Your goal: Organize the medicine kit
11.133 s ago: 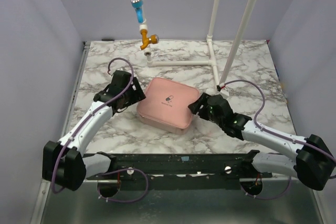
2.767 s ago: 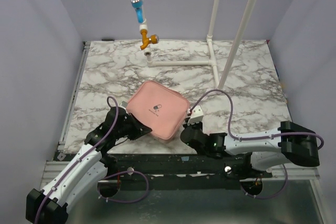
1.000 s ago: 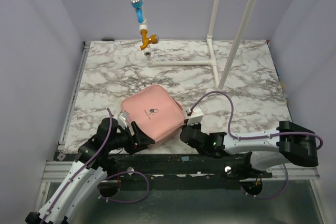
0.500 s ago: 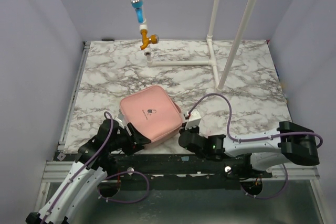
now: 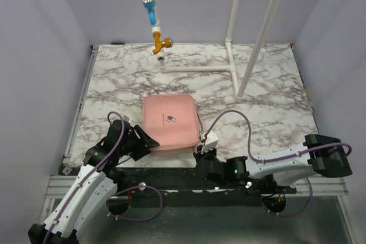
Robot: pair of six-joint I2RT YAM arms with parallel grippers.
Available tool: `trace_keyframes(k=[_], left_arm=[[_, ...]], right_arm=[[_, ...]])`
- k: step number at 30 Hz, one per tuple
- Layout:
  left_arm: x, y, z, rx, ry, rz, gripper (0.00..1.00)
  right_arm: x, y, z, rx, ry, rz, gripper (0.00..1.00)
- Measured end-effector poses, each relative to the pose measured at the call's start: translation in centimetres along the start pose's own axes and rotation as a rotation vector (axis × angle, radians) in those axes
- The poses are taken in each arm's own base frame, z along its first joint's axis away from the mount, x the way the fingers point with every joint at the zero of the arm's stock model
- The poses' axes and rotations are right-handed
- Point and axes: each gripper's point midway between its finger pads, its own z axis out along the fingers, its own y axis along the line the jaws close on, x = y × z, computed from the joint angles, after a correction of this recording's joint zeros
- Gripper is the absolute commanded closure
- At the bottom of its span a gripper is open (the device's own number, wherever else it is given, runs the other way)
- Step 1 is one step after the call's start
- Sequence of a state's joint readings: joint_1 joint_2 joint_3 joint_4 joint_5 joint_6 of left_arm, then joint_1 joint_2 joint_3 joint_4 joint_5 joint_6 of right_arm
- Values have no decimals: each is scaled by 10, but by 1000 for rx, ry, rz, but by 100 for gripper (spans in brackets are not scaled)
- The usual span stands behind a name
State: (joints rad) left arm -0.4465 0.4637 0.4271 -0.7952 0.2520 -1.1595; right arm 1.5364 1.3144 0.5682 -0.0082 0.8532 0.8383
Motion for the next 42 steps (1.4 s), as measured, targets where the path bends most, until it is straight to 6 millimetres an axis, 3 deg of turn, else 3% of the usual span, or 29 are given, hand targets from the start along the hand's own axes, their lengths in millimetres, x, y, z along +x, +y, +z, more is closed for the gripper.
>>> trace_keyframes(k=[6,14,21,28,35,42], left_arm=[[-34,-7,2,-36,-88,-13,42],[-70,-18,7,-41,-115,13,41],[-57,-19,-3,34,-115,84,40],[-20,-4,-15,128,-75,87,39],[10,14,-3,152,40,6,39],[13,1,0,188,87,-21,38]], right_arm=[[12,14,-10,-46,16,-3,99],[23,26,-6,-39,25,-21,99],[23,29,-1,-19,14,-34,99],[21,39,5,-11,13,-55,99],[17,38,8,-2,9,-61,99],[17,37,10,2,10,-62,99]])
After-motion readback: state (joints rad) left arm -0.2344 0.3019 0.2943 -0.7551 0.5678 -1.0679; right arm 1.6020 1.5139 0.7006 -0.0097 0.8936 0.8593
